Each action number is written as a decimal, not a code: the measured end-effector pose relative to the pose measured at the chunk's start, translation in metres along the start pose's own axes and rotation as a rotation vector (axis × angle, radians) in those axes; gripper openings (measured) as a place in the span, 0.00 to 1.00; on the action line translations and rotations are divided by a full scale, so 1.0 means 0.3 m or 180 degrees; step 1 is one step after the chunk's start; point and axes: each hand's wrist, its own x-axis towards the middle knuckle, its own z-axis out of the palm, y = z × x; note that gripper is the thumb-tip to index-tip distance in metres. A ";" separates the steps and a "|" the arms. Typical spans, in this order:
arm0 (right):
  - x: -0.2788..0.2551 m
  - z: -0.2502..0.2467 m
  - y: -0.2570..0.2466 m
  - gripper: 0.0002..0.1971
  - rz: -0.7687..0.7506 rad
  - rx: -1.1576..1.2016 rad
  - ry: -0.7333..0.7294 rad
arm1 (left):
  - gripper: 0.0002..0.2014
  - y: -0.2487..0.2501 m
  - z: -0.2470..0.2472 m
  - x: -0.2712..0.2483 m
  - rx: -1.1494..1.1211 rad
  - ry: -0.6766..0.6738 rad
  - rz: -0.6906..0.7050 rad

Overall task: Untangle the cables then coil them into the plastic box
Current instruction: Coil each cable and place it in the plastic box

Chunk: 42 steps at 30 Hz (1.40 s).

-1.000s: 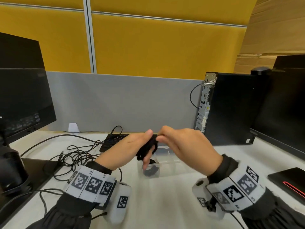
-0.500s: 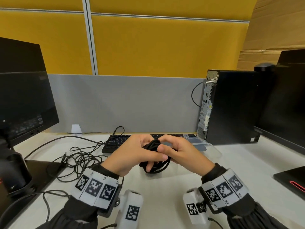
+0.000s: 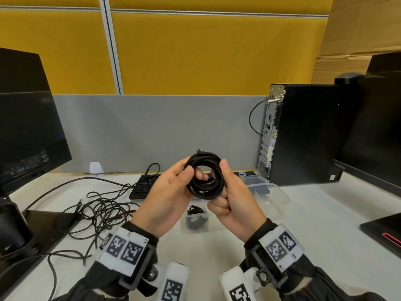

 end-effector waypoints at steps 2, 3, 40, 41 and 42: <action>0.000 -0.005 0.017 0.20 0.0065 0.0125 0.0119 | 0.18 -0.024 0.027 0.001 -0.0071 0.0171 0.0106; 0.002 -0.011 0.025 0.20 0.0077 0.0063 0.0121 | 0.16 -0.026 0.041 0.003 -0.0053 0.0350 0.0149; 0.022 -0.034 0.013 0.20 0.0491 -0.0289 0.0253 | 0.22 0.016 0.024 0.007 0.1165 0.1008 -0.0074; 0.017 -0.027 0.005 0.18 0.0420 -0.0350 0.0335 | 0.23 0.017 0.021 0.007 0.1212 0.1033 -0.0088; 0.010 -0.016 -0.004 0.16 0.0326 -0.0442 0.0401 | 0.24 0.017 0.017 0.009 0.1247 0.1075 -0.0084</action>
